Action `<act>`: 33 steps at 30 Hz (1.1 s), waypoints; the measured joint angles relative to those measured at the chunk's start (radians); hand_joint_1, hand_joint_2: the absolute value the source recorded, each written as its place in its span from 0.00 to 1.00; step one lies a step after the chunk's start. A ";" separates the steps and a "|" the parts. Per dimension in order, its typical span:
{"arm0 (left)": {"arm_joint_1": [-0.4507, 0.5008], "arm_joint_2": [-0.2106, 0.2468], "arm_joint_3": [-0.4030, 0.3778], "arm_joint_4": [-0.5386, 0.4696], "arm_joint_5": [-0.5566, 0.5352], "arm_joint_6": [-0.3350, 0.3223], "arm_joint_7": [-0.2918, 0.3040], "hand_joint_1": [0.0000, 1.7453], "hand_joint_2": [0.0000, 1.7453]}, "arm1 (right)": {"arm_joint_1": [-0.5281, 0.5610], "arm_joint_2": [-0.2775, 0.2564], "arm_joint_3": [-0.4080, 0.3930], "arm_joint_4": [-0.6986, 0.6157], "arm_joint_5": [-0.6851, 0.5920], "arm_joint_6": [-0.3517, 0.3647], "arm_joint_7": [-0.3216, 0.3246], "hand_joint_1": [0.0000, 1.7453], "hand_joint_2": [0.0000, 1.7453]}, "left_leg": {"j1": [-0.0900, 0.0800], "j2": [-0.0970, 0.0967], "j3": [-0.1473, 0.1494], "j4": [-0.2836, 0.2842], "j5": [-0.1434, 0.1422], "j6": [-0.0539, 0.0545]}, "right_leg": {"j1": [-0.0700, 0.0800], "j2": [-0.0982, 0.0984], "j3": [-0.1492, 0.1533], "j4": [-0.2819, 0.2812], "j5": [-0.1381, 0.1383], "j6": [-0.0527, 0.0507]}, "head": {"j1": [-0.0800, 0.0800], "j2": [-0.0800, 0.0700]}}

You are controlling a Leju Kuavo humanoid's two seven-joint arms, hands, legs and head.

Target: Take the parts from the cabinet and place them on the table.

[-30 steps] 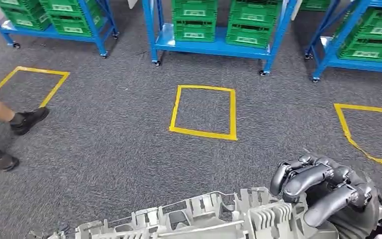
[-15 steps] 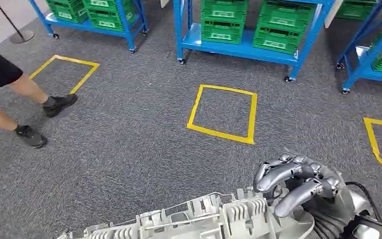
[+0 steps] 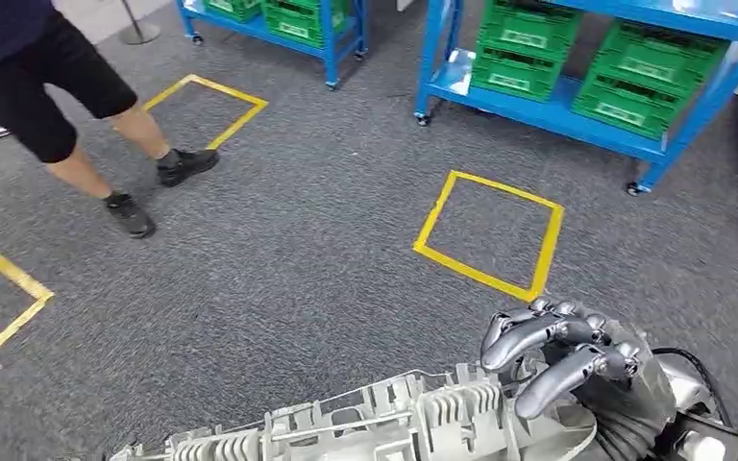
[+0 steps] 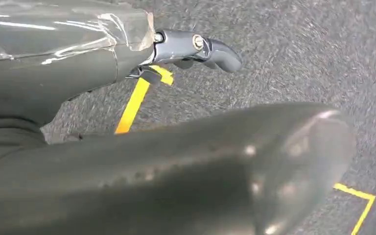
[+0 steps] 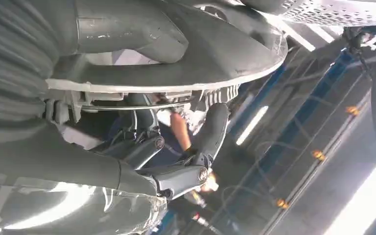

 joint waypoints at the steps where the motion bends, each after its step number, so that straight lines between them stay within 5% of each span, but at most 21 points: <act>1: -0.002 0.002 0.006 0.001 0.001 -0.012 0.005 0.00 0.00 | -0.001 0.000 0.002 0.002 -0.003 0.000 0.002 1.00 1.00 | -0.007 -0.010 -0.009 0.008 -0.002 -0.007 | 0.009 0.007 -0.002 0.003 0.003 -0.012 | 0.002 0.000; 5: 0.000 0.003 0.026 0.010 0.000 -0.028 0.011 0.00 0.00 | -0.009 -0.001 0.006 0.003 -0.019 0.001 0.002 1.00 1.00 | 0.000 -0.032 -0.028 0.009 0.006 -0.024 | 0.010 -0.021 -0.009 0.006 0.011 -0.039 | 0.000 0.000; 6: 0.000 0.005 0.028 0.010 -0.002 -0.025 0.012 0.00 0.00 | -0.011 -0.001 0.006 0.003 -0.021 0.002 0.002 1.00 1.00 | 0.002 -0.016 -0.028 0.016 0.000 -0.027 | 0.002 -0.032 -0.008 0.005 0.013 -0.044 | 0.002 0.000; 8: -0.006 0.007 0.034 0.012 -0.014 -0.008 0.013 0.00 0.00 | -0.011 0.002 0.006 0.003 -0.025 0.010 0.002 1.00 1.00 | 0.000 0.073 -0.076 0.115 -0.064 -0.041 | 0.006 -0.051 -0.007 0.005 0.012 -0.051 | -0.015 0.000; 10: -0.008 0.009 0.035 0.012 -0.052 0.030 0.023 0.00 0.00 | -0.011 0.003 0.006 0.003 -0.027 0.017 0.002 1.00 1.00 | 0.006 0.095 -0.149 0.272 -0.129 -0.048 | 0.012 -0.076 -0.010 0.005 0.011 -0.055 | -0.015 0.000; 11: -0.007 0.009 0.035 0.012 -0.085 0.066 0.035 0.00 0.00 | -0.011 0.005 0.007 0.004 -0.028 0.021 0.003 1.00 1.00 | 0.007 0.098 -0.165 0.307 -0.134 -0.049 | 0.013 -0.089 -0.010 0.006 0.010 -0.056 | -0.014 0.000; 13: -0.003 0.015 0.034 0.012 -0.161 0.146 0.062 0.00 0.00 | -0.016 0.008 0.009 0.005 -0.031 0.030 0.007 1.00 1.00 | 0.007 0.102 -0.131 0.244 -0.090 -0.045 | 0.017 -0.111 -0.010 0.005 0.009 -0.057 | -0.015 0.000; 14: -0.001 0.021 0.034 0.011 -0.176 0.172 0.068 0.00 0.00 | -0.020 0.011 0.010 0.005 -0.032 0.032 0.008 1.00 1.00 | 0.006 0.109 -0.081 0.154 -0.051 -0.039 | 0.020 -0.123 -0.009 0.005 0.009 -0.057 | -0.015 0.000; 15: 0.000 0.027 0.034 0.010 -0.182 0.177 0.069 0.00 0.00 | -0.023 0.011 0.011 0.005 -0.032 0.033 0.009 1.00 1.00 | -0.001 0.137 -0.030 0.068 -0.021 -0.028 | 0.022 -0.133 -0.008 0.005 0.009 -0.057 | -0.014 0.000; 16: -0.003 0.035 0.032 0.007 -0.185 0.181 0.071 0.00 0.00 | -0.024 0.012 0.011 0.005 -0.033 0.033 0.009 1.00 1.00 | -0.016 0.205 -0.003 0.012 -0.031 -0.016 | 0.023 -0.144 -0.006 0.004 0.009 -0.057 | -0.013 0.000; 17: -0.004 0.036 0.031 0.007 -0.187 0.181 0.071 0.00 0.00 | -0.025 0.013 0.011 0.005 -0.033 0.033 0.010 1.00 1.00 | -0.019 0.208 -0.003 0.015 -0.032 -0.011 | 0.030 -0.151 -0.007 0.004 0.007 -0.054 | -0.012 0.000; 22: -0.004 0.036 0.031 0.007 -0.188 0.181 0.071 0.00 0.00 | -0.026 0.013 0.011 0.005 -0.033 0.033 0.010 1.00 1.00 | -0.019 0.206 -0.004 0.010 -0.028 -0.010 | 0.032 -0.156 -0.007 0.004 0.006 -0.053 | -0.011 0.000; 24: -0.005 0.037 0.030 0.007 -0.190 0.187 0.072 0.00 0.00 | -0.027 0.013 0.012 0.005 -0.034 0.034 0.011 1.00 1.00 | -0.025 0.191 -0.007 0.010 -0.028 -0.008 | 0.025 -0.168 -0.007 0.004 0.006 -0.049 | -0.015 0.000; 25: -0.001 0.043 0.028 0.004 -0.215 0.229 0.098 0.00 0.00 | -0.028 0.016 0.014 0.006 -0.036 0.035 0.016 1.00 1.00 | -0.027 0.168 -0.012 0.007 -0.024 0.000 | 0.025 -0.193 -0.001 -0.003 0.008 -0.043 | -0.014 0.000; 26: -0.005 0.039 0.033 -0.013 -0.241 0.265 0.138 0.00 0.00 | -0.028 0.017 0.016 0.007 -0.033 0.032 0.029 1.00 1.00 | -0.011 0.125 0.011 -0.029 0.009 0.017 | 0.022 -0.085 -0.037 0.082 -0.046 -0.043 | -0.008 0.000; 28: -0.013 0.038 0.040 -0.021 -0.237 0.256 0.143 0.00 0.00 | -0.017 0.013 0.017 0.010 -0.032 0.029 0.028 1.00 1.00 | -0.012 0.090 0.006 -0.028 0.010 0.018 | 0.020 -0.057 -0.108 0.230 -0.104 -0.050 | -0.004 0.000; 30: -0.017 0.034 0.057 -0.036 -0.224 0.229 0.143 0.00 0.00 | -0.014 0.007 0.021 0.017 -0.035 0.030 0.020 1.00 1.00 | -0.013 0.057 0.004 -0.024 0.010 0.018 | 0.019 -0.053 -0.146 0.303 -0.117 -0.041 | -0.003 0.000; 33: -0.019 0.029 0.074 -0.044 -0.222 0.205 0.137 0.00 0.00 | -0.014 0.001 0.022 0.025 -0.042 0.032 0.008 1.00 1.00 | -0.011 0.013 0.003 -0.011 0.004 0.010 | 0.011 -0.037 -0.057 0.106 -0.020 -0.011 | -0.003 0.000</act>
